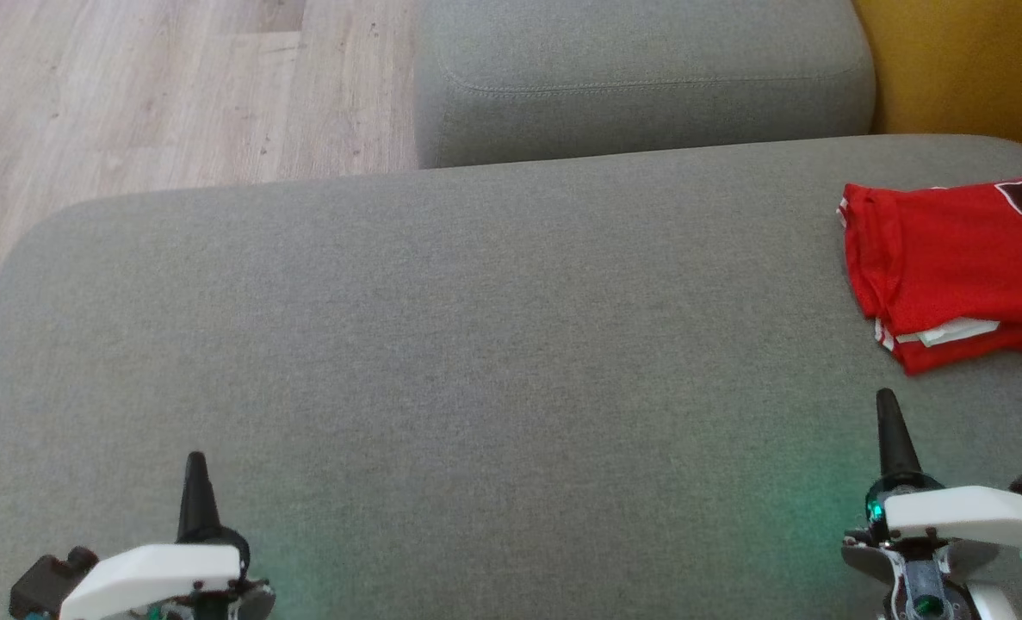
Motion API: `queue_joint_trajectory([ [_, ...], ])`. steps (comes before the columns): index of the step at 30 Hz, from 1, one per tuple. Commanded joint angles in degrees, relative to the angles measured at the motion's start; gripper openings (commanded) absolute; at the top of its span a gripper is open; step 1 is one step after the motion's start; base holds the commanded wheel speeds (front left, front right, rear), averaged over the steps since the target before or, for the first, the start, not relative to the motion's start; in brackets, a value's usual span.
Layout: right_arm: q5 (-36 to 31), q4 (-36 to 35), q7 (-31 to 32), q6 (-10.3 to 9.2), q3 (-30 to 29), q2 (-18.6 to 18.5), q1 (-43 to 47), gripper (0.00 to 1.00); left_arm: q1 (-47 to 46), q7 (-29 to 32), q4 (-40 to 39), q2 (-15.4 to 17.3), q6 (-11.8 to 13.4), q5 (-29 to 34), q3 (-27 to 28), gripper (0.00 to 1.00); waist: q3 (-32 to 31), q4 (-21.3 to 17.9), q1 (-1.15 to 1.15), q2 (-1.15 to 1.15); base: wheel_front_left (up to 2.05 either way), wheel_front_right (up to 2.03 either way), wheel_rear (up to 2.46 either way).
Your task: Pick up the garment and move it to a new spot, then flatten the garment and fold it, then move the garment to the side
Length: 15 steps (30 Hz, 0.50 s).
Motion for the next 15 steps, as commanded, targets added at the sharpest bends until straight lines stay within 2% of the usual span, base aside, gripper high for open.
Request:
queue_joint_trajectory([
  [1, 1.5, -2.2, 0.3, -0.03, 0.4, -0.7, -3.2, 0.00, -3.6, 0.4, -1.5, 0.4, -0.4, -1.2, 2.0, 0.00, 0.0, 0.0, 0.00, 0.00, 0.00, 0.00, 0.00],
  [15, 10.9, -2.8, 2.7, -0.04, -1.4, -0.6, -4.0, 0.00, -5.0, 2.8, -1.2, 0.4, -1.8, -10.2, 3.9, 0.00, 0.3, 0.0, 0.00, 0.00, 0.00, 0.00, 0.00],
])
